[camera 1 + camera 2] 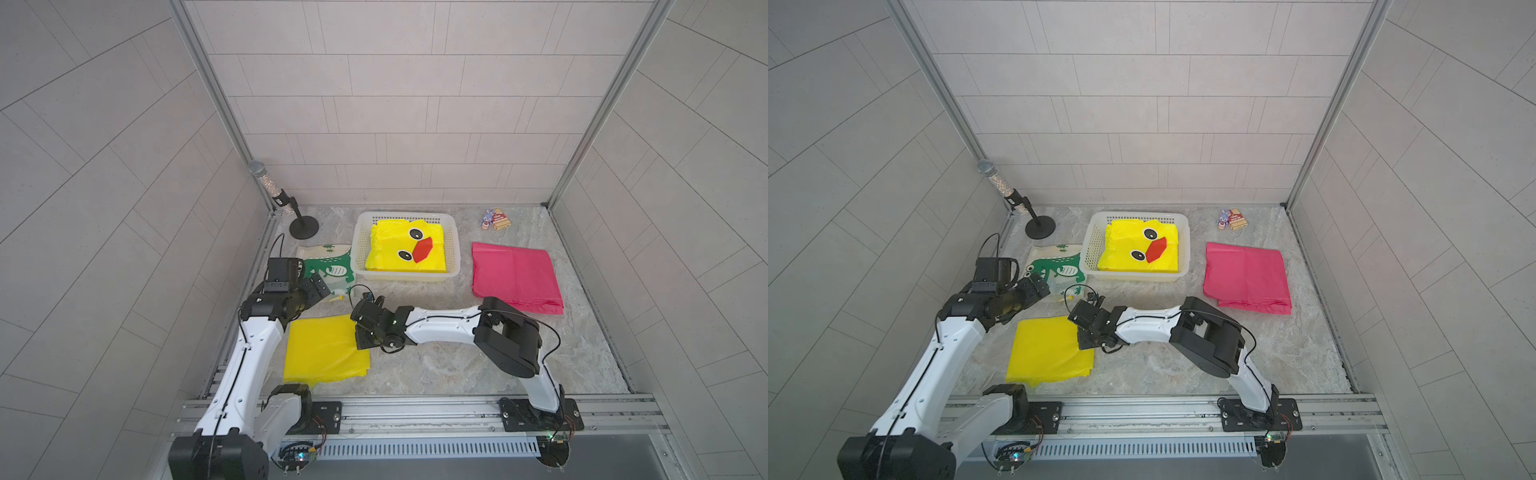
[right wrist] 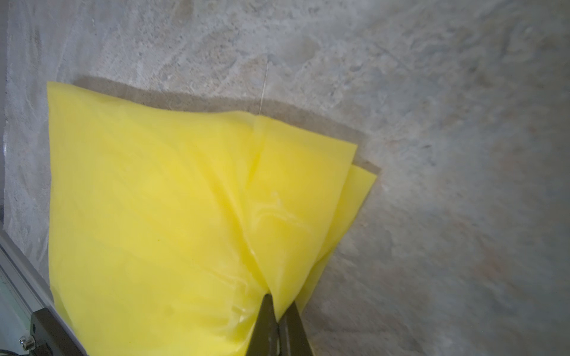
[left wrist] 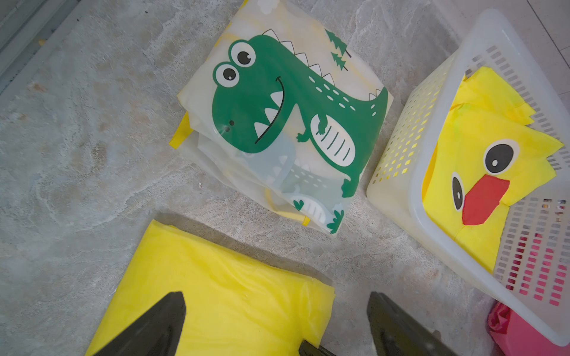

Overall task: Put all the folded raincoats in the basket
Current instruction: Move the raincoat to the center of the board, then pick up the raincoat from the center of the board.

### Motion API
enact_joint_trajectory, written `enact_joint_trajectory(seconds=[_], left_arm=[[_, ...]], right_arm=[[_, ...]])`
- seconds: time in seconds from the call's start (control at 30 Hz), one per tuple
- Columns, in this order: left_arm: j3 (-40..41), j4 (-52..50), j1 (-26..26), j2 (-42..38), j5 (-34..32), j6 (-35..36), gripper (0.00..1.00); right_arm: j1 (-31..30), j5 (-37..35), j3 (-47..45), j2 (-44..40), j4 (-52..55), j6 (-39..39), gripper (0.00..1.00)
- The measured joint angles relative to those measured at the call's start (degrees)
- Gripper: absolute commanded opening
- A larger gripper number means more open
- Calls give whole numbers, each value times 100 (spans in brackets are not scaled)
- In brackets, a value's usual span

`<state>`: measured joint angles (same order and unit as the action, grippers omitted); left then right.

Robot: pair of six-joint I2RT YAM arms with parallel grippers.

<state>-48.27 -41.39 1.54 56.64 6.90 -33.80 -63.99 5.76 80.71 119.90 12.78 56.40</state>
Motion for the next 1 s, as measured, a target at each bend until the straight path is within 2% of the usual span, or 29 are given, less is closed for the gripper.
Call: enact_joint_trajectory(seconds=[0.2,0.5,0.8,0.9,1.0], left_arm=[[2,17,0,-4,201,0,100],[153,326,-142,61,815,-197,100],[131,750,-1521,946,1040,-389,100],[232,1023,-1556,1012,1200,-525,100],[361,1204,-1572,1001,1403,-560,96]], right_arm=[[22,-105,-328,-216,-39,-116,0],[479,-330,-2096,-1572,-39,-339,0],[1176,-570,-3856,-3169,-13,-704,0],[1502,-612,-4371,-3751,90,-894,15],[1829,-619,-4833,-4352,229,-1132,41]])
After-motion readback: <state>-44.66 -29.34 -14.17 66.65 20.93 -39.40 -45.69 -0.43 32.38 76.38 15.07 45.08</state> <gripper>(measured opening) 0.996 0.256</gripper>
